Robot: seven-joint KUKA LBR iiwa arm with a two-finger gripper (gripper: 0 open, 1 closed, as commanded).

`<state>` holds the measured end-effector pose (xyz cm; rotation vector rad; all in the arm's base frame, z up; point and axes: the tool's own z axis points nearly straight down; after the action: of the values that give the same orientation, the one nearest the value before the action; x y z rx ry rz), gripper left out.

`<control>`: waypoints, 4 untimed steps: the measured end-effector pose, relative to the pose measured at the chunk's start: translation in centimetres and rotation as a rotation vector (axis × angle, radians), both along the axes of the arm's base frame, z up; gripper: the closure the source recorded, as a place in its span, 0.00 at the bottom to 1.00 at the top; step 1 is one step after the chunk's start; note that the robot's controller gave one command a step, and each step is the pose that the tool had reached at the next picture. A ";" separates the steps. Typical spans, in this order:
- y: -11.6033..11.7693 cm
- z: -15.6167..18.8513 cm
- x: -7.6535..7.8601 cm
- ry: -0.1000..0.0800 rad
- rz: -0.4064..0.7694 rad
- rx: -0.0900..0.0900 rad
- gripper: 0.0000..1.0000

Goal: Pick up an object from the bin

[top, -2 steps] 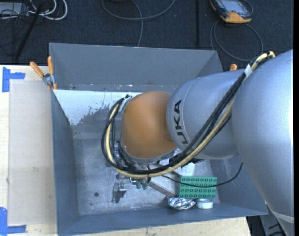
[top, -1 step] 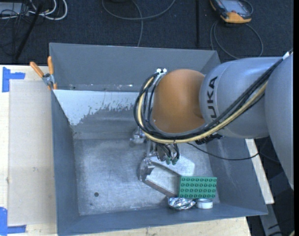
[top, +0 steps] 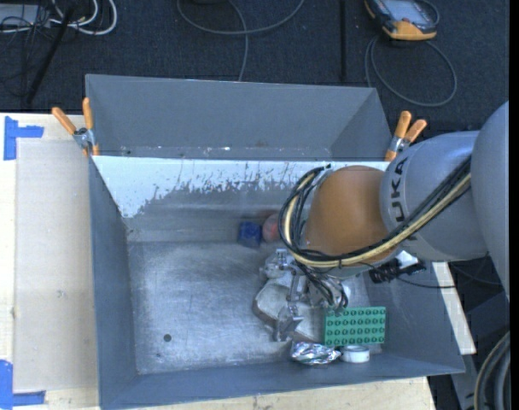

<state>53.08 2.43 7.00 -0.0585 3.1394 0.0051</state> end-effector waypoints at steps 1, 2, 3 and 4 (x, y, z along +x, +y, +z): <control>0.2 0.3 0.0 0.003 0.004 -0.001 1.00; -0.7 14.5 -2.1 -0.005 -0.043 -0.003 1.00; -0.8 14.1 -2.1 0.002 -0.047 -0.003 0.00; 3.3 1.2 -5.4 -0.014 0.108 -0.002 0.00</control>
Offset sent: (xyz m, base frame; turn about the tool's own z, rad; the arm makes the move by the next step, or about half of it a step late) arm 0.0000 0.0000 0.0000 0.0000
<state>47.69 5.69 8.23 -0.2267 3.1177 0.0016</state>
